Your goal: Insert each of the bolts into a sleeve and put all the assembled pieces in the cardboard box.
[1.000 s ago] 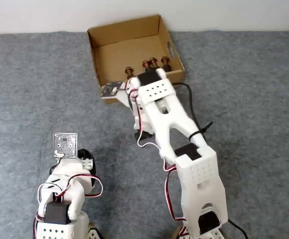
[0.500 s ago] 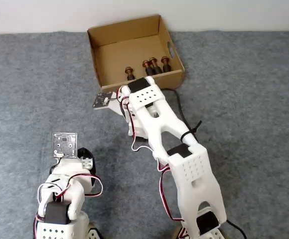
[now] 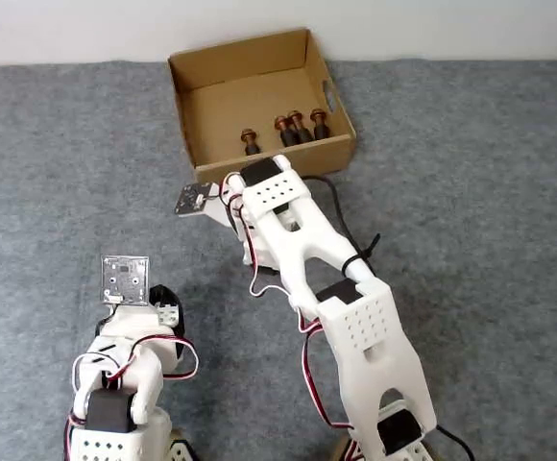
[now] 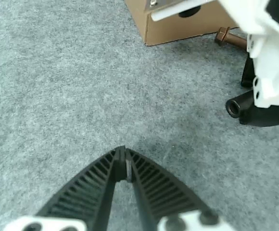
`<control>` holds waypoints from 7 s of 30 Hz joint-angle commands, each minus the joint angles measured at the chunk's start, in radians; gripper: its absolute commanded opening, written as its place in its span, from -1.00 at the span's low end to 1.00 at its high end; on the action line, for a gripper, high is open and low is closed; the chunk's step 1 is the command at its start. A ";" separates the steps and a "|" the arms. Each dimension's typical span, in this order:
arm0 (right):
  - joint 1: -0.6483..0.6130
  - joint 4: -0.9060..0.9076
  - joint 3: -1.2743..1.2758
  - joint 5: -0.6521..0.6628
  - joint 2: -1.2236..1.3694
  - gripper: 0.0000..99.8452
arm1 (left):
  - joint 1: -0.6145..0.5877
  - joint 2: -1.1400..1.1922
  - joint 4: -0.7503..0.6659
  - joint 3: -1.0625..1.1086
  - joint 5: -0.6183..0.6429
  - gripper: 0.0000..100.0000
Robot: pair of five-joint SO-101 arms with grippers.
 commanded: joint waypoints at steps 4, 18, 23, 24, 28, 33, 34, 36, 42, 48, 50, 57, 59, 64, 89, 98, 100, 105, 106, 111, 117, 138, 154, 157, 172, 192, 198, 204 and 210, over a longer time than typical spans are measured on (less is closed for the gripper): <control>-0.030 0.013 -0.032 0.009 0.033 -0.89 | -0.006 -0.005 -0.028 -0.002 -0.006 -0.99; -0.024 0.179 -0.040 -0.163 -0.097 -0.98 | -0.006 -0.005 -0.029 -0.002 -0.006 -0.99; 0.013 0.259 -0.031 -0.296 -0.217 -0.98 | -0.006 -0.005 -0.029 -0.002 -0.006 -0.99; 0.027 0.259 -0.026 -0.341 -0.246 -0.98 | -0.006 -0.005 -0.029 -0.002 -0.006 -0.99; 0.076 0.259 0.034 -0.505 -0.378 -0.98 | 0.000 -0.005 -0.029 -0.002 -0.003 -0.99; 0.137 0.259 0.212 -0.727 -0.588 -0.98 | -0.005 -0.005 -0.031 -0.002 -0.003 -0.99; 0.156 0.259 0.258 -0.769 -0.642 -0.98 | -0.005 -0.009 -0.031 -0.002 -0.006 -0.99; 0.196 0.259 0.358 -0.848 -0.756 -0.98 | 0.000 -0.009 -0.049 -0.002 -0.008 -0.98; 0.323 0.255 0.628 -1.069 -1.133 -0.98 | 0.002 -0.009 -0.089 -0.002 -0.008 -0.98; 0.455 0.255 0.878 -1.114 -1.521 -0.98 | 0.003 -0.005 -0.081 -0.035 -0.006 -0.98; 0.513 0.255 0.950 -1.114 -1.627 -0.98 | 0.012 -0.003 -0.080 -0.064 -0.006 -0.99; 0.722 0.255 1.142 -1.114 -1.882 -0.98 | 0.110 0.112 -0.018 -0.211 -0.005 -0.99; 0.785 0.255 1.163 -1.112 -1.922 -0.98 | 0.112 0.229 -0.021 -0.283 0.000 -0.99; 0.908 0.252 1.214 -1.120 -1.989 -0.98 | 0.146 0.606 -0.012 -0.518 0.003 -0.99; 0.940 0.179 1.321 -1.189 -2.084 -0.98 | 0.348 2.053 0.265 -1.805 0.631 -0.72; 0.935 0.174 1.324 -1.186 -2.086 -0.98 | 0.359 2.466 0.446 -2.367 0.667 -0.58; 0.935 0.174 1.324 -1.186 -2.086 -0.98 | 0.359 2.550 0.466 -2.488 0.680 -0.58; 0.935 0.174 1.324 -1.186 -2.086 -0.98 | 0.350 2.766 0.539 -2.752 0.686 -0.58; 0.935 0.174 1.324 -1.186 -2.086 -0.98 | 0.350 2.806 0.559 -2.801 0.686 -0.58; 0.935 0.174 1.324 -1.186 -2.086 -0.98 | 0.350 2.974 0.617 -3.030 0.686 -0.58; 0.935 0.174 1.324 -1.186 -2.086 -0.98 | 0.322 3.083 0.626 -3.132 0.686 -0.58; 0.935 0.174 1.324 -1.186 -2.086 -0.98 | 0.321 2.960 0.692 -3.154 0.640 -0.79; 0.935 0.174 1.326 -1.186 -2.086 -0.98 | 0.279 3.115 0.608 -3.160 0.631 -0.43; 0.935 0.174 1.326 -1.186 -2.086 -0.98 | 0.238 3.136 0.585 -3.162 0.631 -0.43; 0.935 0.163 1.343 -1.185 -2.086 -0.98 | 0.230 3.070 0.690 -3.033 0.566 -0.79; 0.935 0.163 1.343 -1.185 -2.086 -0.98 | 0.318 2.674 0.686 -2.598 0.410 -0.39; 0.935 0.163 1.343 -1.185 -2.086 -0.98 | 0.319 2.722 0.686 -2.591 0.408 -0.39; 0.935 0.163 1.343 -1.185 -2.086 -0.98 | 0.304 2.757 0.683 -2.592 0.431 -0.39; 0.935 0.163 1.343 -1.185 -2.086 -0.98 | 0.296 2.763 0.672 -2.663 0.496 -0.39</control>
